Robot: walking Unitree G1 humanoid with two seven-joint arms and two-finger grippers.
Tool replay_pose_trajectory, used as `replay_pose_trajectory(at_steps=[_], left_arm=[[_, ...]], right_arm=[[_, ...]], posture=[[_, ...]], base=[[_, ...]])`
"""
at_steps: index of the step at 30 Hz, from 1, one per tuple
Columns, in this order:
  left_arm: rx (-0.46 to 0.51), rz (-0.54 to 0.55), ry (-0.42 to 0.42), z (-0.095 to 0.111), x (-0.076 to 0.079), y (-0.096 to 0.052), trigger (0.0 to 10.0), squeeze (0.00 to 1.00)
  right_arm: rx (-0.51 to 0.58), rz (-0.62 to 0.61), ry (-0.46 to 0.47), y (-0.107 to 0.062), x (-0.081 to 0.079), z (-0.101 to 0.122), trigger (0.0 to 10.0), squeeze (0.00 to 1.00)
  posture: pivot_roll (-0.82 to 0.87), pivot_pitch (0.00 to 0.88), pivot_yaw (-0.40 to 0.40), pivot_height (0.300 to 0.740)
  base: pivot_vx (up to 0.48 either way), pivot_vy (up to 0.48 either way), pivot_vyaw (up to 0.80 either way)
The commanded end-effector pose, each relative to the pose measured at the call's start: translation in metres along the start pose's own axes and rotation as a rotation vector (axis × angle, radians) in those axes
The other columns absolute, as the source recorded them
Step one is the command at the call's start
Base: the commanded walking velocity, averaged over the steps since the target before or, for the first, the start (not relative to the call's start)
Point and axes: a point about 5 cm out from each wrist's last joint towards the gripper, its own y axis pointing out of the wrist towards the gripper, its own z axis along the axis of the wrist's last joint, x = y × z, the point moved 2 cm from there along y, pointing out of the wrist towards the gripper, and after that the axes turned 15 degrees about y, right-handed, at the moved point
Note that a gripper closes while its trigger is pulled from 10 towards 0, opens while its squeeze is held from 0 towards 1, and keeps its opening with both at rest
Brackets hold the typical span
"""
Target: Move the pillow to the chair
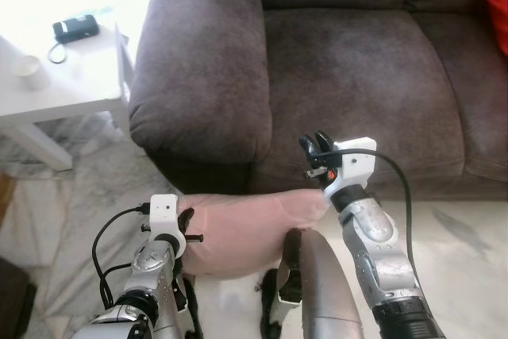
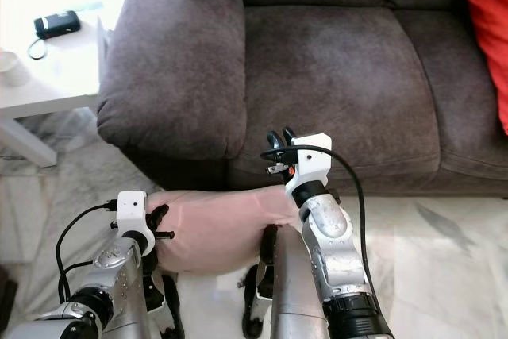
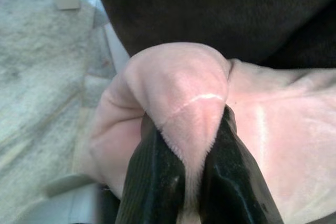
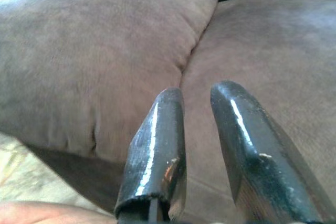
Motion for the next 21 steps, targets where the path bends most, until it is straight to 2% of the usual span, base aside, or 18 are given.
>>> replay_pose_trajectory(at_steps=[1,14,21], left_arm=[[-0.008,0.070,-0.021,-0.003,-0.018,-0.003,10.0,0.00],[0.005,0.075,-0.014,0.000,-0.021,-0.001,10.0,0.00],[0.058,0.089,0.012,0.011,-0.027,0.000,10.0,0.00]], right_arm=[[-0.011,-0.019,-0.001,-0.004,0.005,-0.005,10.0,0.00],[-0.003,-0.014,0.001,0.003,0.005,-0.007,10.0,0.00],[-0.004,-0.019,0.002,0.006,0.006,-0.009,10.0,0.00]], posture=[[-0.02,0.222,-0.036,0.557],[-0.01,0.183,-0.032,0.557],[0.00,0.139,-0.022,0.557]], base=[[-0.319,0.000,0.00],[-0.311,0.000,0.00],[0.000,0.000,0.00]])
